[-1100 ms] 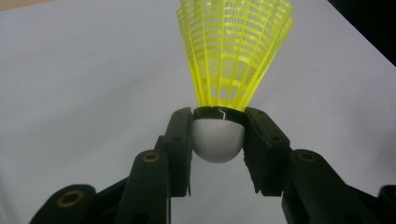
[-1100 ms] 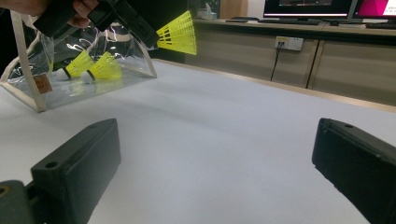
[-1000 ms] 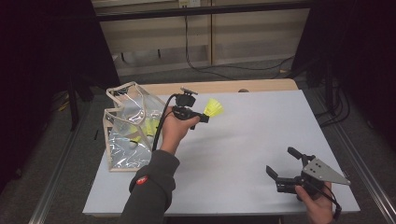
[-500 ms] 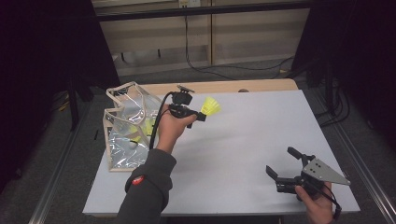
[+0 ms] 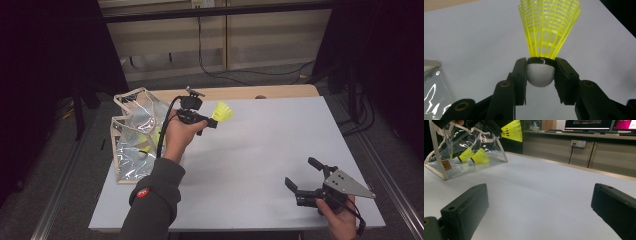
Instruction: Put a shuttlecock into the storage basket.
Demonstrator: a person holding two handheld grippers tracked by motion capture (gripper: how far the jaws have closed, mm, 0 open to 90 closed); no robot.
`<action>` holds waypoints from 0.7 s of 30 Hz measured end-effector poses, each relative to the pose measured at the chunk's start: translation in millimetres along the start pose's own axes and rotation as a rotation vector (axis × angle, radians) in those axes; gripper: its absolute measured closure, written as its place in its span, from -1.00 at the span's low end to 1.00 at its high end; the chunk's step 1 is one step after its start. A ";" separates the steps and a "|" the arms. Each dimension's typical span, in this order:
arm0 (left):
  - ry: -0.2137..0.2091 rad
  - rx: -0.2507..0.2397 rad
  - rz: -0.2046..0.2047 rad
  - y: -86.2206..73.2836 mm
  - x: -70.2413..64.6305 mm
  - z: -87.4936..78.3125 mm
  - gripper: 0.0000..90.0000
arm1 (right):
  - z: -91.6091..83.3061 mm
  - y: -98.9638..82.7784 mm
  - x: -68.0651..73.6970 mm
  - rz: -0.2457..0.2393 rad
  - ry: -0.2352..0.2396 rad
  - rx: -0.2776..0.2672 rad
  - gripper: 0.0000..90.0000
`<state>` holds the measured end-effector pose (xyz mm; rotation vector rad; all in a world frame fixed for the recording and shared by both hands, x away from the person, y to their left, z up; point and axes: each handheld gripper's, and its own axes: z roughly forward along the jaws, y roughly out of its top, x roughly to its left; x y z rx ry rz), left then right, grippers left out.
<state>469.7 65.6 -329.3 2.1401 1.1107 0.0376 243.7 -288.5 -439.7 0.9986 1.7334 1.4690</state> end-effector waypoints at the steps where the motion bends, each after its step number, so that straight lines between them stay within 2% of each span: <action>1: -0.002 0.001 0.001 0.4 0.3 -1.2 0.42 | 0.0 -0.1 0.2 0.001 0.000 0.001 -0.97; 21: 0.008 0.009 -0.006 4.6 1.8 -14.6 0.42 | 0.7 -0.3 0.6 -0.004 0.003 0.001 -0.97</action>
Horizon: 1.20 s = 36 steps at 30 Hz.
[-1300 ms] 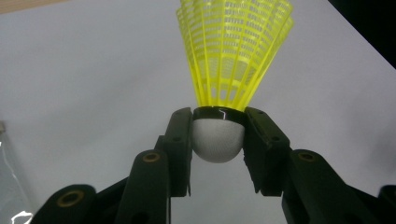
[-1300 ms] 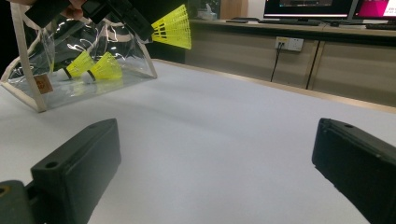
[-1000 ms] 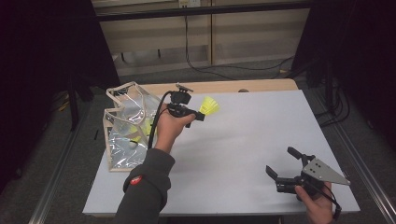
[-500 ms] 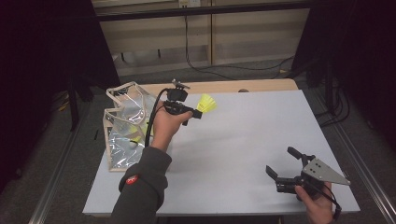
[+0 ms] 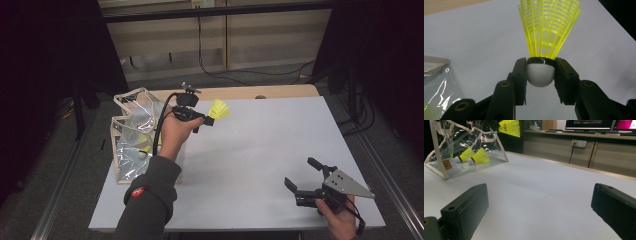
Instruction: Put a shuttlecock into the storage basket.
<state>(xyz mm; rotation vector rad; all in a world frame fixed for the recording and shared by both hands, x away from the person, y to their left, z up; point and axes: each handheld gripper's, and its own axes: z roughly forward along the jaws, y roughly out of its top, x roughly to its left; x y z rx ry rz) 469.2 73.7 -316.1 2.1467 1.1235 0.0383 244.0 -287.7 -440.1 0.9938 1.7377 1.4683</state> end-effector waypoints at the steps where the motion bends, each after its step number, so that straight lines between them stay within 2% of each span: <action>1: -0.001 0.001 0.000 0.2 0.4 -0.8 0.42 | 0.1 -0.1 -0.1 0.000 0.000 0.000 -0.97; 24: 0.010 0.000 -0.001 6.8 3.9 -21.6 0.42 | 0.5 -0.5 0.2 0.001 -0.001 0.001 -0.97; 36: 0.022 -0.011 -0.016 9.7 8.1 -36.0 0.42 | 0.4 -0.3 0.5 0.001 0.000 0.001 -0.97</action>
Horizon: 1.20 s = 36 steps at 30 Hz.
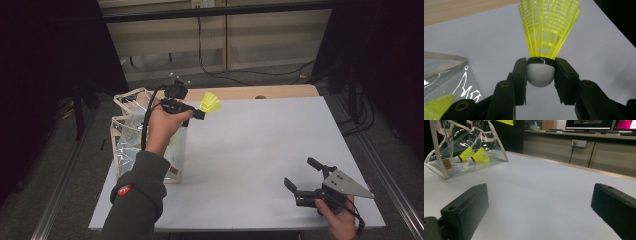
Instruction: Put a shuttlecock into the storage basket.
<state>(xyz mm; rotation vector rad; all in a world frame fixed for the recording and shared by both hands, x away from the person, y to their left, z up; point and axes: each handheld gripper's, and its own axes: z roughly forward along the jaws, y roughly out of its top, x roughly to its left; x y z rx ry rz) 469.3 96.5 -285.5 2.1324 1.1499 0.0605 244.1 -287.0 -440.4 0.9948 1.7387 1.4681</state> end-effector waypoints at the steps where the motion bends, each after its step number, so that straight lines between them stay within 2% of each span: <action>1: 0.002 0.001 0.003 0.4 0.5 -1.5 0.42 | 0.0 0.0 0.0 0.000 0.000 -0.001 -0.97; 27: 0.031 -0.008 -0.007 0.4 9.3 -28.6 0.43 | -0.1 0.5 0.5 0.002 0.000 -0.004 -0.97; 31: 0.033 -0.021 -0.021 0.4 9.8 -31.9 0.43 | -0.1 0.5 0.8 0.004 0.001 -0.002 -0.97; 36: 0.038 -0.021 -0.014 0.8 10.9 -36.4 0.42 | 0.0 0.5 1.0 0.004 0.001 -0.003 -0.97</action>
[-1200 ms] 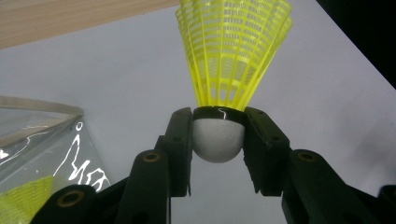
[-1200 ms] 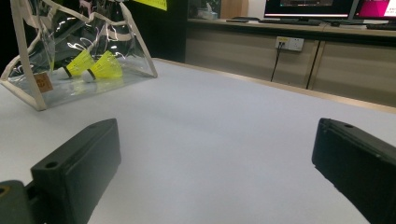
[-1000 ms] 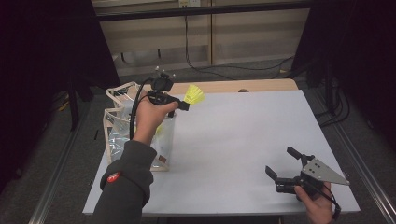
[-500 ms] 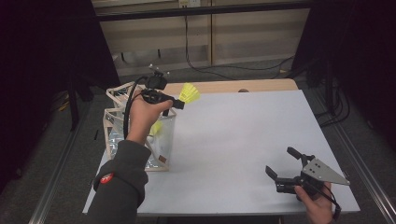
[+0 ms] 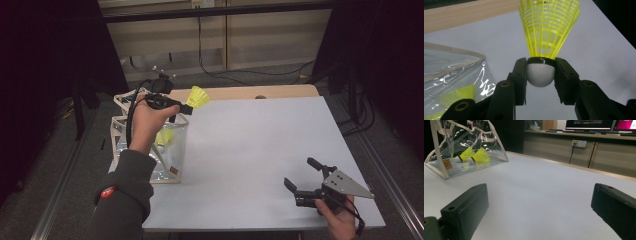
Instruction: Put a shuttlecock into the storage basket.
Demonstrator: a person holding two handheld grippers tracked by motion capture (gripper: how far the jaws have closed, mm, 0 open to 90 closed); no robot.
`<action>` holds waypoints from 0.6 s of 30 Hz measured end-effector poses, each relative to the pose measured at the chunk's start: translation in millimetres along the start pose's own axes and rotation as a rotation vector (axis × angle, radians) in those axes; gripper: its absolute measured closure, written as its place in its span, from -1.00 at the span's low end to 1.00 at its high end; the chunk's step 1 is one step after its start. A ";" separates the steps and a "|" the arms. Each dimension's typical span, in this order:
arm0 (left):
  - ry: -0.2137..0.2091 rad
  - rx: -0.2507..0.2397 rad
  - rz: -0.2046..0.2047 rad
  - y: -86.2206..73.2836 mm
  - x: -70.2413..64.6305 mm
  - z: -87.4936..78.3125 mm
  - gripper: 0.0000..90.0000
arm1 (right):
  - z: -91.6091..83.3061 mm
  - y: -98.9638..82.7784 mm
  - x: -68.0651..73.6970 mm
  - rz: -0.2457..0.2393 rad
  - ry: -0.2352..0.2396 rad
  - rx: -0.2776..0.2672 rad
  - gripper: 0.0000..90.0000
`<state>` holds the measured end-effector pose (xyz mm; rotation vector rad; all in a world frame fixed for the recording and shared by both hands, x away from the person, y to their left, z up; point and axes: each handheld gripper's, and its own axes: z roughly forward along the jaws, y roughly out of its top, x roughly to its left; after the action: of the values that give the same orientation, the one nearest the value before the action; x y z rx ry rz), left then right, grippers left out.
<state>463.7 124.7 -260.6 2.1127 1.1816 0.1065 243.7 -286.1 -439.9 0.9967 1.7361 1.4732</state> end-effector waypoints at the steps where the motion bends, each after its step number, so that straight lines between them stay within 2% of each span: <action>1: 0.001 -0.002 -0.002 0.0 0.2 -0.4 0.42 | 0.0 0.0 0.0 0.001 0.000 0.000 -0.97; 18: 0.024 -0.015 -0.009 0.2 7.7 -12.9 0.42 | -0.1 0.0 -0.1 -0.001 0.000 0.000 -0.97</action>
<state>463.3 137.5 -252.8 2.0982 1.2009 0.1367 243.6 -286.3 -439.9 0.9962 1.7366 1.4727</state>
